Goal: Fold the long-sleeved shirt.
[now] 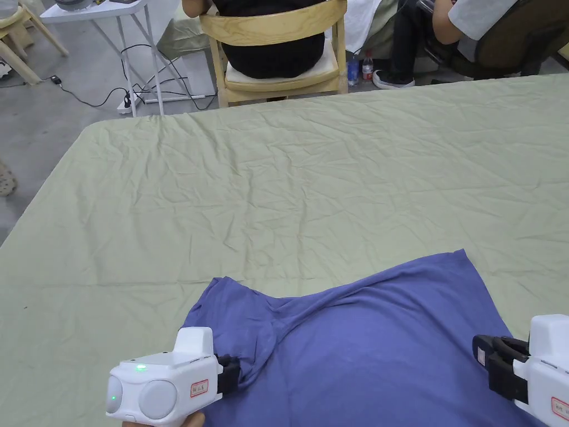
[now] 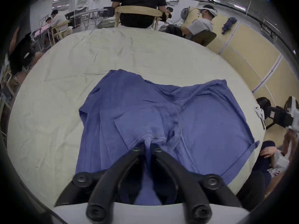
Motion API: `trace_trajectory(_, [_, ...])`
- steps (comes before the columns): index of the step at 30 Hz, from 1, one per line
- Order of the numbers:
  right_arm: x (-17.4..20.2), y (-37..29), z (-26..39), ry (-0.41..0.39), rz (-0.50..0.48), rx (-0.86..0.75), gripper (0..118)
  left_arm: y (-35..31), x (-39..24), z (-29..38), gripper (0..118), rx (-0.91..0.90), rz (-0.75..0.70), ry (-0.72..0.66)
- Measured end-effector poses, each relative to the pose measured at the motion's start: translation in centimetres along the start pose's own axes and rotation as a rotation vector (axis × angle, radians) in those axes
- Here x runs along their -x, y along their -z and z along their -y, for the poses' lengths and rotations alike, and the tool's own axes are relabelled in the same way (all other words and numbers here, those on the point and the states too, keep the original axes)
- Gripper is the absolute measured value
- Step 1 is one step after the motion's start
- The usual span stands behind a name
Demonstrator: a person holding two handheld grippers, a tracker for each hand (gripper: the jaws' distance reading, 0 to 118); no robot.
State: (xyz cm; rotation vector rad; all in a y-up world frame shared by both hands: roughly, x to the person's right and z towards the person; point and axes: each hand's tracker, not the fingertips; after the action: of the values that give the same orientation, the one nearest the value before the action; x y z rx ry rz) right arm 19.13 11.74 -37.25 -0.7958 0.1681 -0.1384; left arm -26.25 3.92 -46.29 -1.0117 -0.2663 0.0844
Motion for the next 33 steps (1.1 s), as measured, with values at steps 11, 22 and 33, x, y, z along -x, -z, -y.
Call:
trace_trajectory(11, [1.0, -1.7, -0.8, -0.011, -0.001, -0.027, 0, -7.0, -1.8, 0.0, 77, -0.17, -0.118, 0.053])
trace_trajectory(22, [1.9, -4.2, -1.7, -0.032, -0.017, -0.089, 0, -15.8, -3.9, 2.7, 38, -0.294, -0.167, -0.036])
trace_trajectory(33, [1.9, -5.2, -0.9, -0.034, -0.026, -0.106, 0, -17.5, -4.6, 4.6, 0, -0.31, -0.171, -0.039])
